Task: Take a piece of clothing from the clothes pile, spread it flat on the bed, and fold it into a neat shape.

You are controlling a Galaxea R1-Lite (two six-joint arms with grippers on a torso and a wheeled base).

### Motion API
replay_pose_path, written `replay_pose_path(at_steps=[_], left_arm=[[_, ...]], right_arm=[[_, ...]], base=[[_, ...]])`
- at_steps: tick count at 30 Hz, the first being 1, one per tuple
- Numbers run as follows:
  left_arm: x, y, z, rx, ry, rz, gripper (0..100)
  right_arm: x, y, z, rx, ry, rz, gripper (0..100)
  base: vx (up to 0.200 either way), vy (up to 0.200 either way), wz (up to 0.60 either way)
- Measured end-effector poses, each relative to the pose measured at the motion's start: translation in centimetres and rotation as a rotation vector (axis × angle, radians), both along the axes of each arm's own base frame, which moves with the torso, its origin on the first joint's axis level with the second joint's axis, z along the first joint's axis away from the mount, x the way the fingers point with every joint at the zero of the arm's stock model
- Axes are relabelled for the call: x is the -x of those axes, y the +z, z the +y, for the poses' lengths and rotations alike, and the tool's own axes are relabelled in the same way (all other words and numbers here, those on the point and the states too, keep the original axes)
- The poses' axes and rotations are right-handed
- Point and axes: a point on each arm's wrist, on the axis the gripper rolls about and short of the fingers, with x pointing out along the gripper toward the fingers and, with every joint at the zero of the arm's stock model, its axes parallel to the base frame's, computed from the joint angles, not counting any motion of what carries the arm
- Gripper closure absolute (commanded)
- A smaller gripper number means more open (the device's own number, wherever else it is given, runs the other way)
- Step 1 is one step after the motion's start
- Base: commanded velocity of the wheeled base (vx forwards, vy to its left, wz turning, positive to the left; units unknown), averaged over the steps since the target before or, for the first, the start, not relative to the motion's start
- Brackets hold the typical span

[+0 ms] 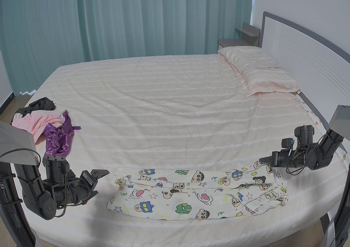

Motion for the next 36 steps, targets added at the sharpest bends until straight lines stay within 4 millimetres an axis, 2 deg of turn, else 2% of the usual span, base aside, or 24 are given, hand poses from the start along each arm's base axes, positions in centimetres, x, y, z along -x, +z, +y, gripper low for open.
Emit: replay_pose_path(at_steps=[9,16,22,25,30,36], left_arm=[[0.0,0.0,0.0,0.0,-0.001,0.0,0],[0.0,0.0,0.0,0.0,0.0,0.001,0],[0.0,0.0,0.0,0.0,0.0,0.002,0],[0.0,0.0,0.0,0.0,-0.001,0.002,0],[0.1,0.0,0.0,0.0,-0.001,0.004,0],[0.1,0.0,0.0,0.001,0.0,-0.013,0]], right_arm=[[-0.2,0.1,-1.1,0.021,-0.052,-0.01,0],[0.4,2.8,-1.4,0.017,-0.068,-0.071,0],[0.8,5.3,1.5,-0.048,-0.042,-0.099,0],[1.3,5.8,4.0,-0.092,-0.005,-0.076,0],[2.2,4.5,6.2,-0.111,0.033,0.002,0],[2.8,1.1,6.1,-0.1,0.016,0.137,0]], base=[[0.0,0.0,0.0],[0.0,0.0,0.0],[0.0,0.0,0.0],[0.0,0.0,0.0],[0.0,0.0,0.0],[0.0,0.0,0.0]])
